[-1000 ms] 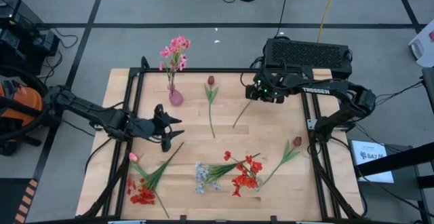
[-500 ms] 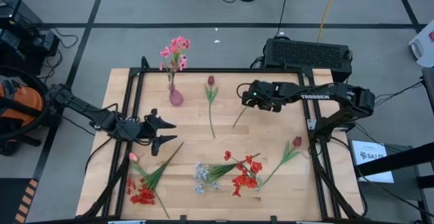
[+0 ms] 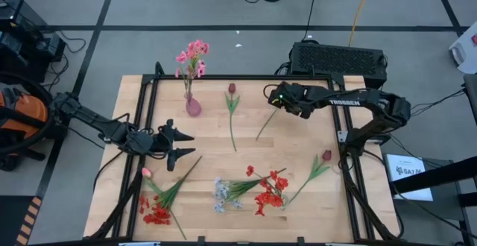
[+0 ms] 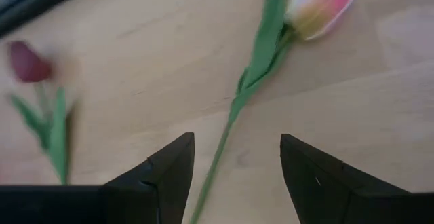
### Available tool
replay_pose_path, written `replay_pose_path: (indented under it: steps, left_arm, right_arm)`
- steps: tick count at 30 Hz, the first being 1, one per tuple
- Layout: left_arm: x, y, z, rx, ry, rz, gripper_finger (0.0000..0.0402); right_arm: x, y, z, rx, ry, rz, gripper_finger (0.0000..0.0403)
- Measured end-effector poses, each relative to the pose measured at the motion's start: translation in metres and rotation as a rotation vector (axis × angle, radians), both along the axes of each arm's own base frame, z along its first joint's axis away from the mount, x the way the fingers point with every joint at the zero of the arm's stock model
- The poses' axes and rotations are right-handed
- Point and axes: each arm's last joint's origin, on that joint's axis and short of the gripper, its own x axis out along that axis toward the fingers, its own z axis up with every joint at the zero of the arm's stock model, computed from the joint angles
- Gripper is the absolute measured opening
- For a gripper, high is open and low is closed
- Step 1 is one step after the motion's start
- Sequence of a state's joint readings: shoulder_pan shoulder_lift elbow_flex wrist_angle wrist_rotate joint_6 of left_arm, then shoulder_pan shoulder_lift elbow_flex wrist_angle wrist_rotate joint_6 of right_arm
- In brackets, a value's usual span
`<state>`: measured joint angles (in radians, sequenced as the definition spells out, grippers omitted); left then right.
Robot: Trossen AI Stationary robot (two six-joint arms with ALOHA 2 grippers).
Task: Sort flowers into vase by color
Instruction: Put the pink flowers into the pink vase
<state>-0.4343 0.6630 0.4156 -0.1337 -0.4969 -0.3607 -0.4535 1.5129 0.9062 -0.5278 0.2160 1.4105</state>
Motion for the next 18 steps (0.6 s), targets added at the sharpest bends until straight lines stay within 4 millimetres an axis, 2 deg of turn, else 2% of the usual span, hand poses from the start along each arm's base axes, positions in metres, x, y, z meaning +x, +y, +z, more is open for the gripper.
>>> replay_pose_path:
  steps: [5, 14, 18]
  left_arm:
    - [0.000, 0.000, 0.000, 0.001, 0.002, 0.000, 0.0210]
    - [0.000, 0.000, 0.000, 0.002, 0.004, 0.000, 0.0210]
    - [0.000, 0.000, 0.000, 0.002, 0.004, 0.000, 0.0210]
  right_arm:
    - [0.002, -0.016, -0.016, 0.058, -0.010, -0.006, 0.0208]
    - [0.006, -0.033, -0.049, 0.144, 0.027, -0.002, 0.0207]
    - [0.009, -0.035, -0.057, 0.131, 0.052, 0.038, 0.0178]
